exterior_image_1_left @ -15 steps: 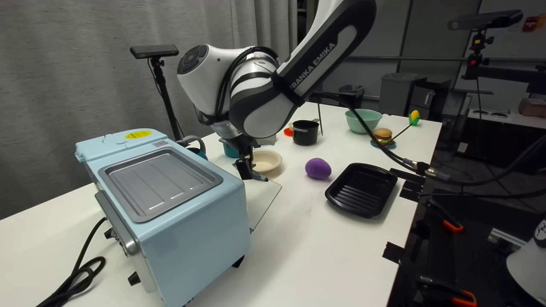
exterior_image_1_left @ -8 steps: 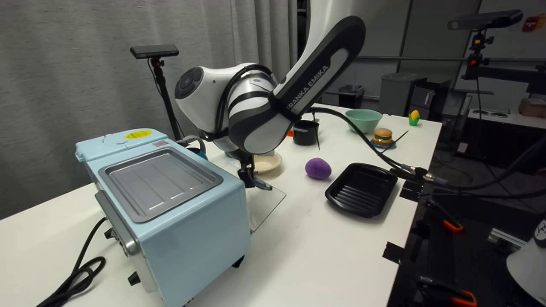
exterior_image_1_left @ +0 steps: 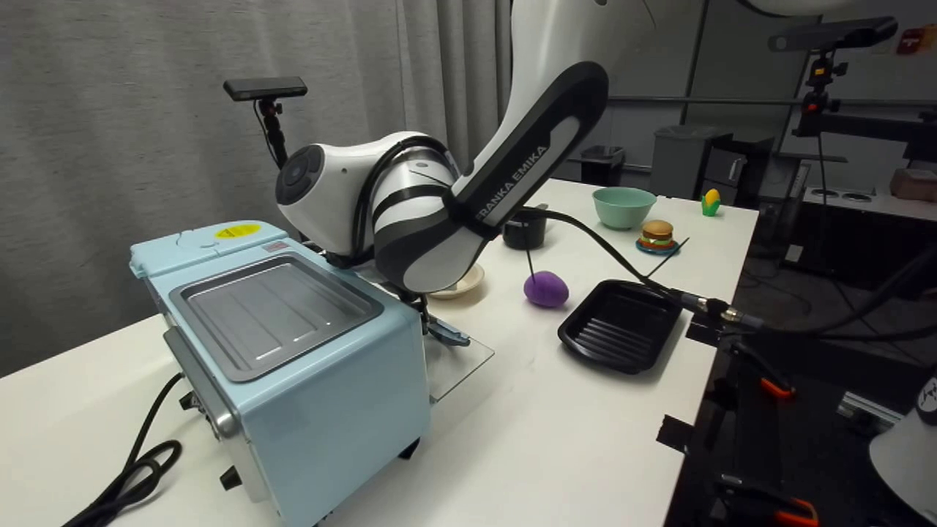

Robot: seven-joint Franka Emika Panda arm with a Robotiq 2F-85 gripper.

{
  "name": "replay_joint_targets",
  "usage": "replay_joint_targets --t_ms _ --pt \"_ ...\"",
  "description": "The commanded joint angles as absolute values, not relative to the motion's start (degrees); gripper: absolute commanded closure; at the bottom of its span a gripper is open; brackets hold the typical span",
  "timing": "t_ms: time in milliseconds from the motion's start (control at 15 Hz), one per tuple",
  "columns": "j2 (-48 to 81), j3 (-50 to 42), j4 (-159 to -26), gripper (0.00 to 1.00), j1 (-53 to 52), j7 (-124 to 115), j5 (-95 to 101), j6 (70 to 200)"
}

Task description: Open the oven door

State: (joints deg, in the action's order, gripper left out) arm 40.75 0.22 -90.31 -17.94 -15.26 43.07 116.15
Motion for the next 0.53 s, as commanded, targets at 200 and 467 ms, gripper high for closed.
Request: replay_joint_targets --t_ms 200,467 --pt "42.83 0.02 -87.21 0.00 -18.89 -16.08 43.78 114.79" --pt "41.47 0.48 -88.42 0.00 -18.46 -15.74 43.35 115.88"
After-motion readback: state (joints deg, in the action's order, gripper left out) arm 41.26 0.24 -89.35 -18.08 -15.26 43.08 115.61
